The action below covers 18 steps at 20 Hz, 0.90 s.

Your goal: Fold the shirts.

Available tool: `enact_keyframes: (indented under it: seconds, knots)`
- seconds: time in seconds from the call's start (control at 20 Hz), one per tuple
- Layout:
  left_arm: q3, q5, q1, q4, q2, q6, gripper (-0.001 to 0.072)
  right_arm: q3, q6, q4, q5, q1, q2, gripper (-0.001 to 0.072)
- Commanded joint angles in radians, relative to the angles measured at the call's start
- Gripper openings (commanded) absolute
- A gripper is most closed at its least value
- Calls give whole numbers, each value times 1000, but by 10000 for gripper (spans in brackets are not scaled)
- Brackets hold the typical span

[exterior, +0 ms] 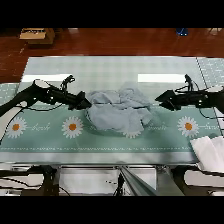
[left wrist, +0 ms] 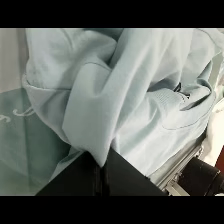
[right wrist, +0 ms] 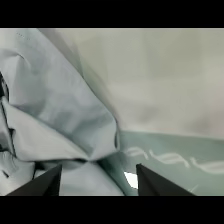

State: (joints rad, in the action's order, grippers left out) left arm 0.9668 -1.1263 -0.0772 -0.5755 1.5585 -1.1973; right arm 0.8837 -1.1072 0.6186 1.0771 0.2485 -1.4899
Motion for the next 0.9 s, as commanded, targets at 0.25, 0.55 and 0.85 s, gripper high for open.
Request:
enact_keyframes:
  seconds: [0.25, 0.55, 0.85]
  knots:
    - [5, -5, 0, 1, 0, 0, 21, -3, -53, -129, -224, -226, -92, 204]
    - [213, -23, 22, 0, -98, 26, 19, 55, 59, -212, -122, -166, 9, 24]
    - [782, -126, 58, -1, -271, 29, 19, 324, 47, -215, -79, -65, 374, 23]
